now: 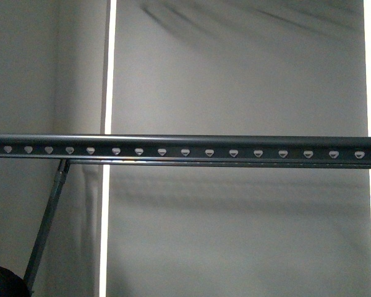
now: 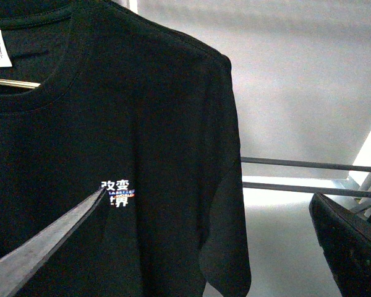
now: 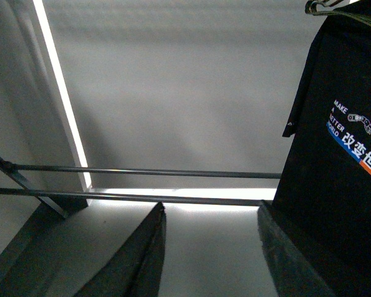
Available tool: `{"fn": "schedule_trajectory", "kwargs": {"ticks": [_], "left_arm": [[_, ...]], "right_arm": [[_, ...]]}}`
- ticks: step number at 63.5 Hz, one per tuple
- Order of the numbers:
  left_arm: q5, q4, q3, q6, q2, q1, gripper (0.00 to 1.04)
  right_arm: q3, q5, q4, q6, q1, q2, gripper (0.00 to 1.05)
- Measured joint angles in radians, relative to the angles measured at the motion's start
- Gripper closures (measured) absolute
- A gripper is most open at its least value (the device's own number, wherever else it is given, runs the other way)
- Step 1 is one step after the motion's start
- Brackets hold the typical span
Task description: Hang clothes on hanger
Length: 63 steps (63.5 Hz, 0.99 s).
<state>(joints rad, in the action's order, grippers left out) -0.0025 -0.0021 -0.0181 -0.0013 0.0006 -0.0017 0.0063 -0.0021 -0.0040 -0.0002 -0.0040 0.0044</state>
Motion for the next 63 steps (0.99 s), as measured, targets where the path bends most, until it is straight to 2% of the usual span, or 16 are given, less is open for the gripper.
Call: {"fn": "schedule_trajectory", "kwargs": {"ticks": [7,15,24,29,32,37,47,50,55,63], "left_arm": [[0.000,0.000,0.000,0.000,0.000,0.000,0.07],[0.000,0.000,0.000,0.000,0.000,0.000,0.07],[0.000,0.000,0.000,0.000,0.000,0.000,0.07],[0.116,0.028,-0.010,-0.009,0.063,0.019,0.07],[0.110,0.085,-0.029,-0.039,0.137,0.018,0.07],[0.018,0.193,-0.131,-0.145,0.337,0.031,0.07],[-0.134,0.167,-0.390,-0.462,0.730,0.112,0.07],[-0.172,0.181,-0.472,-0.589,0.871,0.106,0.07],[-0.206,0.195,-0.561,-0.694,1.018,0.082,0.07],[-0.258,0.212,-0.682,-0.797,1.167,0.040,0.07]], "right_arm": [[0.000,0.000,0.000,0.000,0.000,0.000,0.35],[0.000,0.000,0.000,0.000,0.000,0.000,0.06],[0.000,0.000,0.000,0.000,0.000,0.000,0.07],[0.000,0.000,0.000,0.000,0.000,0.000,0.07],[0.000,-0.002,0.000,0.000,0.000,0.000,0.07],[0.000,-0.001,0.000,0.000,0.000,0.000,0.07],[0.000,-0.001,0.000,0.000,0.000,0.000,0.07],[0.000,0.000,0.000,0.000,0.000,0.000,0.07],[0.000,-0.002,0.000,0.000,0.000,0.000,0.07],[0.000,-0.001,0.000,0.000,0.000,0.000,0.07]]}}
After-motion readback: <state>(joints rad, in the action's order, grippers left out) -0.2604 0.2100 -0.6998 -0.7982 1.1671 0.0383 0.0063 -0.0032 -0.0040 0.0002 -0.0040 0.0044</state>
